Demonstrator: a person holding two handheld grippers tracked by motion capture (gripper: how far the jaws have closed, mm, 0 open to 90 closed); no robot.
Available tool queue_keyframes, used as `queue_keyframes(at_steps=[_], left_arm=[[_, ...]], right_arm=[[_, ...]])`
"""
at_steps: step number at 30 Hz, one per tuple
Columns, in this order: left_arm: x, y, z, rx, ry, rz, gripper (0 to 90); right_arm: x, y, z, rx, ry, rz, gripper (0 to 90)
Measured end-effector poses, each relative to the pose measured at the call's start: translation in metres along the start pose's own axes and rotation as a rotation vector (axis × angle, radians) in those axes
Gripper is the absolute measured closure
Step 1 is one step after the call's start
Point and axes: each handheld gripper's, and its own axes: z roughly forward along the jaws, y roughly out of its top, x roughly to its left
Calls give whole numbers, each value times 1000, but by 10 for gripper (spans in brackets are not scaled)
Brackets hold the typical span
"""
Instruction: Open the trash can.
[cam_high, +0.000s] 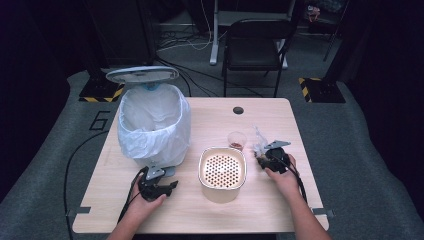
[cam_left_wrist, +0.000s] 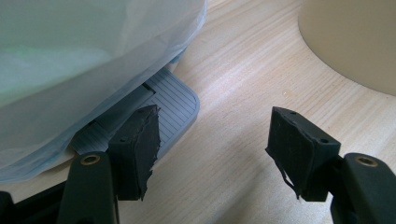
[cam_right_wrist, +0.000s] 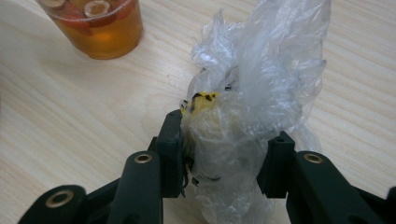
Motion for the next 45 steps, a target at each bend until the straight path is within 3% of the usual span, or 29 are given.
queue_keyframes(at_steps=[12,16,22,32,45], left_arm=[[0,0,0,1,1,2,341],[0,0,0,0,0,1,341],[0,0,0,-3,-5,-6,341],[0,1,0,5,-6,-2,341],[1,0,0,2,-12,-2,341]], right_arm=[[-2,4,-8,-5,27,9,610],[-2,11,-19,-13,44,38,617],[-1,23,-41,-29,65,29,617],[1,46,-82,-55,86,60,619],[14,67,-112,-84,103,-12,618]])
